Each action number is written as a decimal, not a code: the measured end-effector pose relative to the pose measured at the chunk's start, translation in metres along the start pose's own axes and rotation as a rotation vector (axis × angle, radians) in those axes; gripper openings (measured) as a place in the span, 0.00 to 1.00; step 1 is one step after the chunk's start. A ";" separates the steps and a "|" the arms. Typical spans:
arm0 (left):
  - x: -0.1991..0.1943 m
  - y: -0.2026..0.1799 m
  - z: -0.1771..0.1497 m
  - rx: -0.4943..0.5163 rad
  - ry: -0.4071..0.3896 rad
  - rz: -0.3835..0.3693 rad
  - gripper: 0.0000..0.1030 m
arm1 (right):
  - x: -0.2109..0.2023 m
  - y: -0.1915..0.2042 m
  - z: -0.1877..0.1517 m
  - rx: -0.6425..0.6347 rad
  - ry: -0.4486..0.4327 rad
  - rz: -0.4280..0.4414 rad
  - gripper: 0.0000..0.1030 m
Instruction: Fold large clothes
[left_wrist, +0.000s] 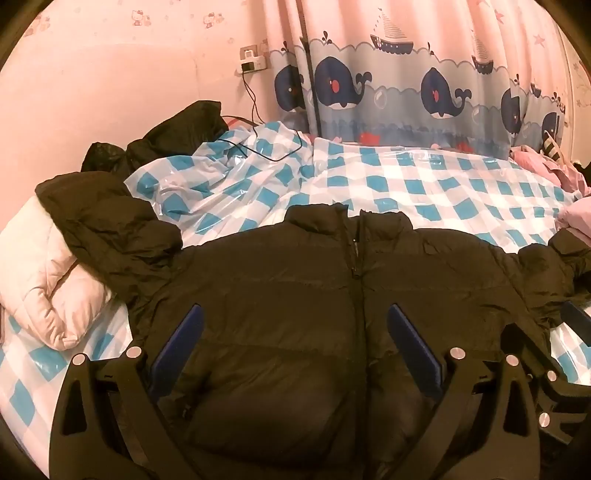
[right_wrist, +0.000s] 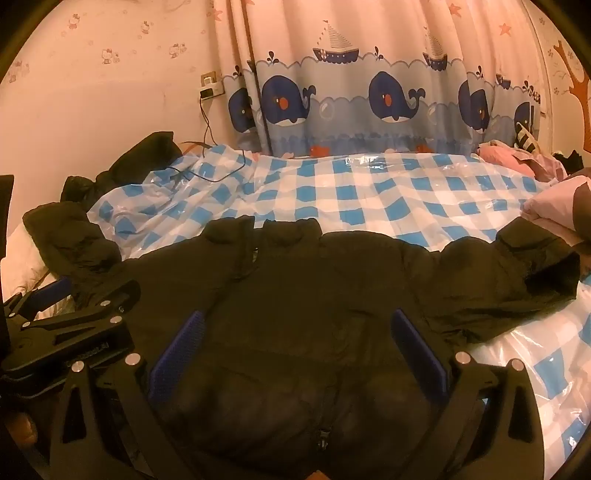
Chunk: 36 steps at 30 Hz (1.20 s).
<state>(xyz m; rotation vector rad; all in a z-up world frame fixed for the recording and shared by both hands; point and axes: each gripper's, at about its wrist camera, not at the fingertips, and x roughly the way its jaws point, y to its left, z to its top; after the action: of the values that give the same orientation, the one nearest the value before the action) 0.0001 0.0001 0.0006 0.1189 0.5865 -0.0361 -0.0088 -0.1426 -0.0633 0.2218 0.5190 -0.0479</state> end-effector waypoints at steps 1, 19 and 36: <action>0.000 0.000 0.000 0.000 -0.001 0.000 0.93 | 0.000 -0.001 0.000 0.003 0.002 0.003 0.95; -0.002 -0.013 0.002 -0.001 0.008 0.001 0.93 | 0.005 -0.005 -0.002 0.012 0.018 0.013 0.95; 0.012 0.001 -0.013 0.005 0.059 -0.010 0.93 | 0.006 -0.003 -0.003 0.012 0.026 0.028 0.95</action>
<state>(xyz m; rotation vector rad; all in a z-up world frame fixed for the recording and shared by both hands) 0.0030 0.0030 -0.0165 0.1219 0.6456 -0.0437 -0.0058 -0.1446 -0.0696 0.2421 0.5411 -0.0210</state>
